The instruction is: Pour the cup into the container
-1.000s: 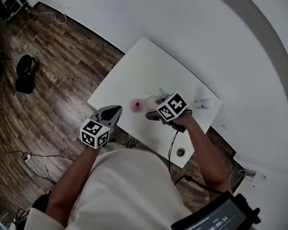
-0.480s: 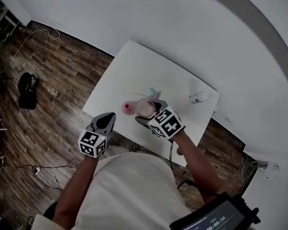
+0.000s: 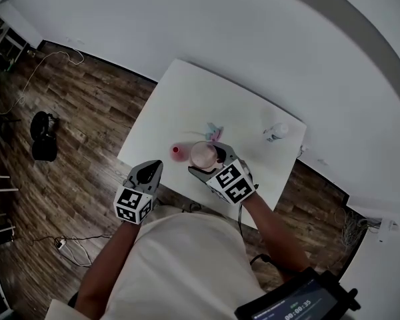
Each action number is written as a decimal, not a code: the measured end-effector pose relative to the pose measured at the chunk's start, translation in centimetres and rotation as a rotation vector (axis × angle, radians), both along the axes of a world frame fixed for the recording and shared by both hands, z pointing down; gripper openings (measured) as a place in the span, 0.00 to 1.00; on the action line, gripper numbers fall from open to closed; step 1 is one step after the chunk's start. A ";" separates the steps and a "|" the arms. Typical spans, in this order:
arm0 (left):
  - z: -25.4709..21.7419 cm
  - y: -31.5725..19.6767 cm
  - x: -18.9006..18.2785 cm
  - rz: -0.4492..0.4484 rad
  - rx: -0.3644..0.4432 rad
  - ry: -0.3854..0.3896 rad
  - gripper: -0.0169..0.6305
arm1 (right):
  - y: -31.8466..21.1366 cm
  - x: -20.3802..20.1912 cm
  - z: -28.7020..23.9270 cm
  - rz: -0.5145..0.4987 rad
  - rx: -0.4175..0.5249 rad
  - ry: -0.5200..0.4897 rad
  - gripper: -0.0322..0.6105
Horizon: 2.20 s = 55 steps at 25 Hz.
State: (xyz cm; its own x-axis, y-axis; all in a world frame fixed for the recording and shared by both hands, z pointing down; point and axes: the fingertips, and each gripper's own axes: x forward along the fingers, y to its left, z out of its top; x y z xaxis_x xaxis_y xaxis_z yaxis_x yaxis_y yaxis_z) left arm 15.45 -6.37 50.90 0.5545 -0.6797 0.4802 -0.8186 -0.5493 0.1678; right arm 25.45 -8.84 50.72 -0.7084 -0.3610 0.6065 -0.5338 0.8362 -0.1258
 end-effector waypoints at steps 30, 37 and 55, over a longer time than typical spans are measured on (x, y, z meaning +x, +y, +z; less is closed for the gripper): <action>1.9 1.9 4.2 0.123 0.010 -0.089 0.04 | 0.4 4.6 2.3 0.105 0.076 0.005 0.63; 2.7 2.5 4.6 0.158 0.002 -0.116 0.04 | 0.8 5.3 4.1 0.115 0.070 0.036 0.63; 5.0 1.0 5.8 0.224 -0.011 -0.174 0.04 | 0.0 6.1 8.9 0.104 0.050 0.103 0.63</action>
